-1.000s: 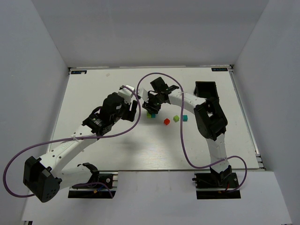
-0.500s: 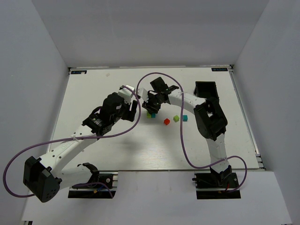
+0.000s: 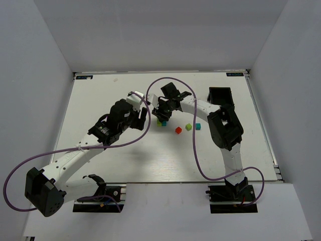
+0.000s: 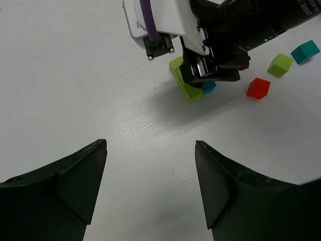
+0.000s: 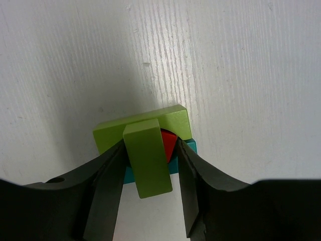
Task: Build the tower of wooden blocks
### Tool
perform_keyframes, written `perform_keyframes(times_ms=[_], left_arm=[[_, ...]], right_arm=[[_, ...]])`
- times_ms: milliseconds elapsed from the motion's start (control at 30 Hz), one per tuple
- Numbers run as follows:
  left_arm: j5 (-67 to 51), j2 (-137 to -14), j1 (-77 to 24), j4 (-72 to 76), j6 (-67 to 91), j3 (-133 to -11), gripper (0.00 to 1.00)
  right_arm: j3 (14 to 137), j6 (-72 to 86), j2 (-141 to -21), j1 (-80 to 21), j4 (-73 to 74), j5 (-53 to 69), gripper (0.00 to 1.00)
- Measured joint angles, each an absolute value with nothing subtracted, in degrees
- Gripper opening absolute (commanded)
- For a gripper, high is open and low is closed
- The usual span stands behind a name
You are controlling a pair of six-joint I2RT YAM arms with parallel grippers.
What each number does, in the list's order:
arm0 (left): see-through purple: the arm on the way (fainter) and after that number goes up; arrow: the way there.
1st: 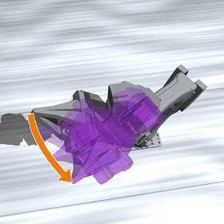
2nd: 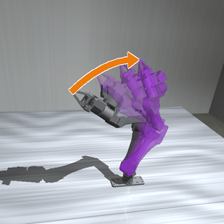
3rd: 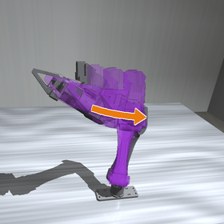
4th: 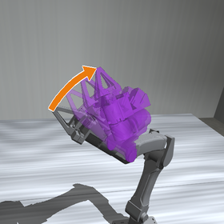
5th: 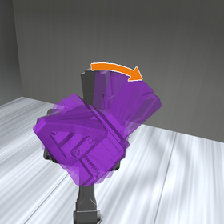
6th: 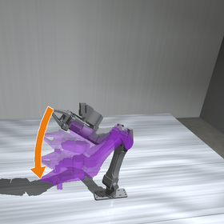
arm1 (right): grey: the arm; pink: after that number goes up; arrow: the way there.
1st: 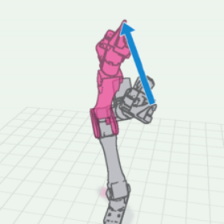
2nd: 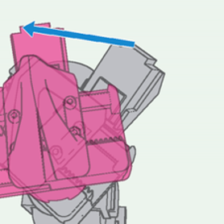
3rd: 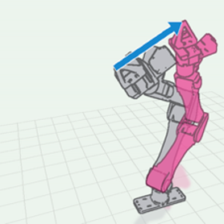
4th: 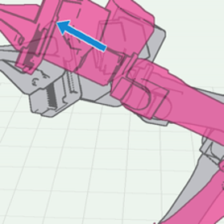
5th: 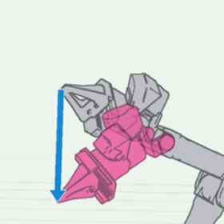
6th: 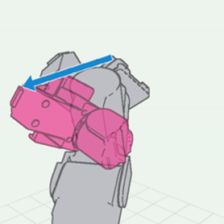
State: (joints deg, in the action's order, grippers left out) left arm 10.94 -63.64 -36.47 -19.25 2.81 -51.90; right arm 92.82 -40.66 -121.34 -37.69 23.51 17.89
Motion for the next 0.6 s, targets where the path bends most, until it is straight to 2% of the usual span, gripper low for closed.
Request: perform_keyframes(times_ms=[267, 400, 500, 600], left_arm=[[10.94, -63.64, -36.47, -19.25, 2.81, -51.90, 0.81], [10.94, -63.64, -36.47, -19.25, 2.81, -51.90, 0.81], [10.94, -63.64, -36.47, -19.25, 2.81, -51.90, 0.81], [10.94, -63.64, -36.47, -19.25, 2.81, -51.90, 0.81]], right_arm=[[92.77, -40.45, -121.34, -37.69, 23.33, 17.87, 0.50], [92.77, -40.29, -121.34, -37.69, 23.35, 17.91, 0.71], [92.36, -40.49, -121.34, -37.69, 22.90, 17.96, 0.75], [91.88, -40.45, -121.23, -37.67, 21.89, 18.35, 0.75]])
